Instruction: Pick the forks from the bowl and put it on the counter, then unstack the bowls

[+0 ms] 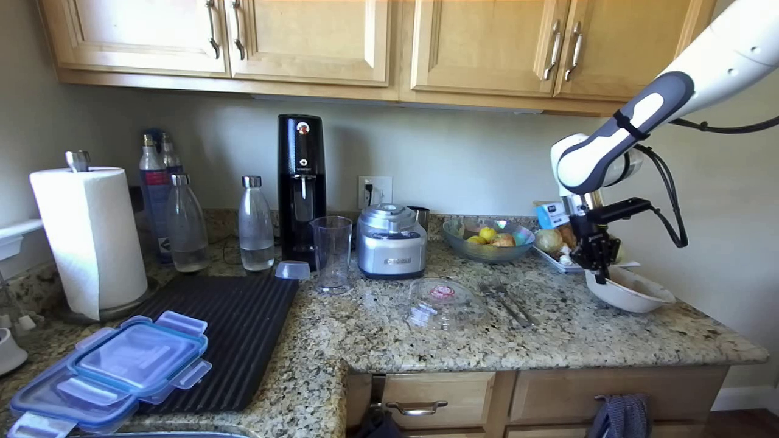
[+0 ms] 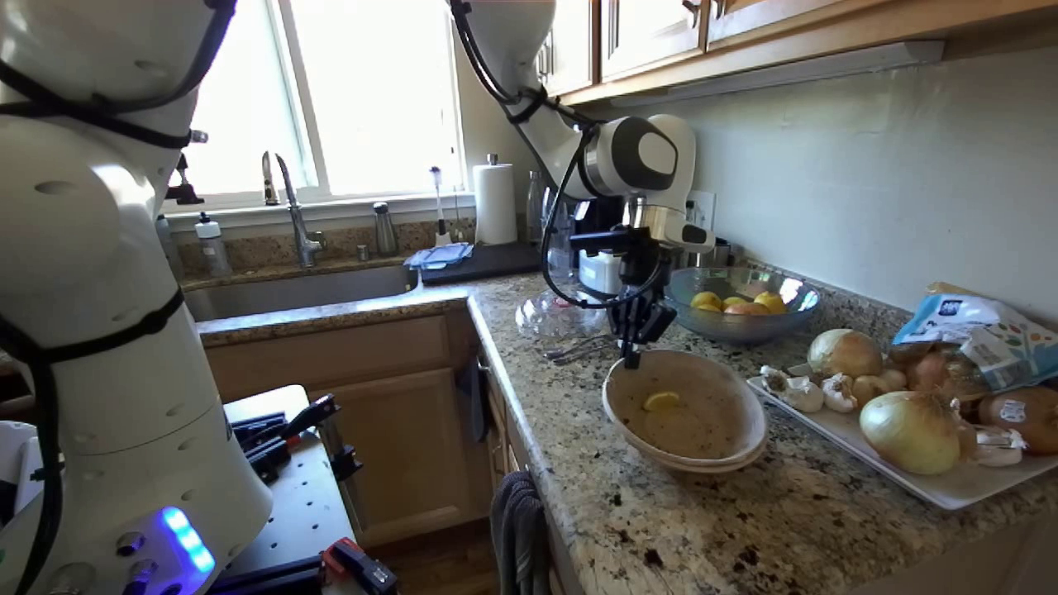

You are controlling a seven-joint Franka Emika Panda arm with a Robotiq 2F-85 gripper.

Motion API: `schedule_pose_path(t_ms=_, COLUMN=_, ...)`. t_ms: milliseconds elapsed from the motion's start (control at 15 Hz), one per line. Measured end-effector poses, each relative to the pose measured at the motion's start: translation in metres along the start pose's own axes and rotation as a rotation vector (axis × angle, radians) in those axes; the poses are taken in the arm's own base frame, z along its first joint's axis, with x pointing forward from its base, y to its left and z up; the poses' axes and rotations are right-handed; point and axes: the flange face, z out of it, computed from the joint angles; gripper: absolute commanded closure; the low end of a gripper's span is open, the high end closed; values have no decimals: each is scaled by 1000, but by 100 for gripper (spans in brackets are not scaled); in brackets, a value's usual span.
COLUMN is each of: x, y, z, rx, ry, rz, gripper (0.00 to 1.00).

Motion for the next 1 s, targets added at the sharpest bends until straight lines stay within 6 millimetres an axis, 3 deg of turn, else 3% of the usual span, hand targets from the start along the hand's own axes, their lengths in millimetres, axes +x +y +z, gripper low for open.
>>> schedule_pose_path(t_ms=133, x=0, y=-1, z=-1, rx=1, ry=-5, rz=-24, gripper=48)
schedule_pose_path(t_ms=200, x=0, y=-1, z=-1, rx=1, ry=-8, rz=-35, gripper=49)
schedule_pose_path(t_ms=267, x=-1, y=-2, z=-2, rx=0, ry=-10, rz=-44, gripper=59)
schedule_pose_path(t_ms=800, x=-3, y=-6, z=0, rx=2, ry=-36, rz=-105, gripper=46)
schedule_pose_path(t_ms=1000, x=-6, y=-9, z=4, rx=2, ry=-65, rz=-122, gripper=51)
